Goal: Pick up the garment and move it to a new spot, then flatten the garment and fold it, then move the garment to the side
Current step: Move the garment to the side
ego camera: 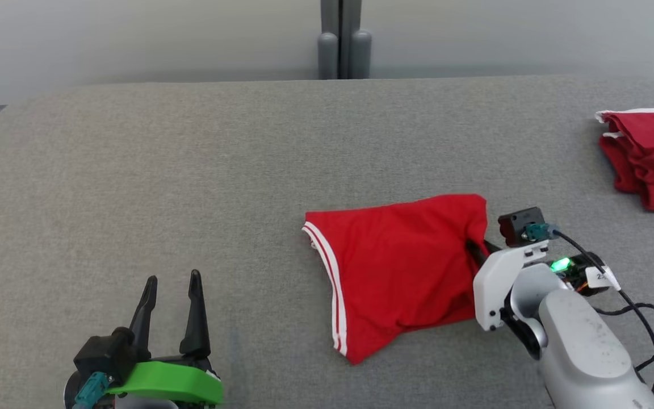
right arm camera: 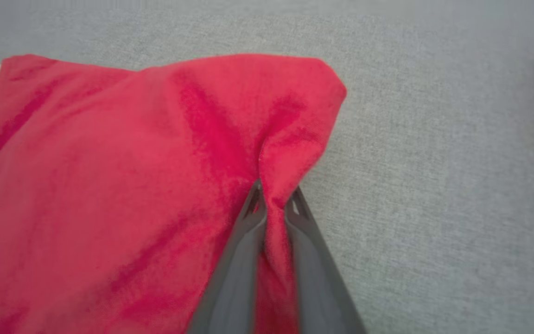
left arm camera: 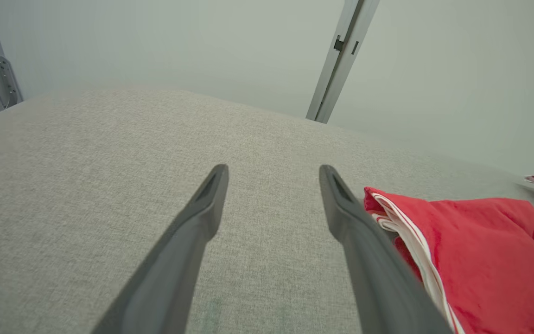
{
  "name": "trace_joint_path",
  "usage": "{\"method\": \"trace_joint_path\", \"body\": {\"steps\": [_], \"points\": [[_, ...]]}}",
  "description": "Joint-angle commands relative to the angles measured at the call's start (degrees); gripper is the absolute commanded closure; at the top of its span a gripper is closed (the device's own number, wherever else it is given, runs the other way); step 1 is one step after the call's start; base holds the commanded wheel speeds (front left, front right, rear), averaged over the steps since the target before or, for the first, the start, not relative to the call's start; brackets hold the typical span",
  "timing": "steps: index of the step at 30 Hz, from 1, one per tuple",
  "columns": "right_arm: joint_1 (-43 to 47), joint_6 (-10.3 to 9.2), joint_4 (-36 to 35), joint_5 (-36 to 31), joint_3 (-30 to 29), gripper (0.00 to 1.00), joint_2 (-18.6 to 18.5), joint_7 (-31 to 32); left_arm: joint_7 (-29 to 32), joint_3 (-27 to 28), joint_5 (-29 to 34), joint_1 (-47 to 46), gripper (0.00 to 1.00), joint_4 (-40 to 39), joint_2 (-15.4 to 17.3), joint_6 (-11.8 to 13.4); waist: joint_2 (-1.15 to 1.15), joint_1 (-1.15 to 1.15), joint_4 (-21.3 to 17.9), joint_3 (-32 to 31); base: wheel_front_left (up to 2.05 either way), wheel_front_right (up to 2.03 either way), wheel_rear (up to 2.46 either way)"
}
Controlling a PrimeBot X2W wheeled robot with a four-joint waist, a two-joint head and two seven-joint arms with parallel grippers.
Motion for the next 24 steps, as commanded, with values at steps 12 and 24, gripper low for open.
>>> {"method": "trace_joint_path", "body": {"steps": [12, 24], "points": [[-3.2, -0.10, -6.1, -3.5, -8.6, 1.00, -5.0, -0.6, 0.0, -2.2, 2.0, -4.5, 0.00, -1.1, 0.1, -0.6, 0.00, 0.00, -17.4, 6.0, 0.00, 0.00, 0.00], [-5.2, -0.10, -8.8, -4.0, -11.5, 1.00, -3.9, -2.6, 0.0, -3.8, 5.4, -9.2, 0.00, 1.2, 0.2, -2.2, 0.00, 0.00, -23.7, 10.1, 0.00, 0.00, 0.00]]}}
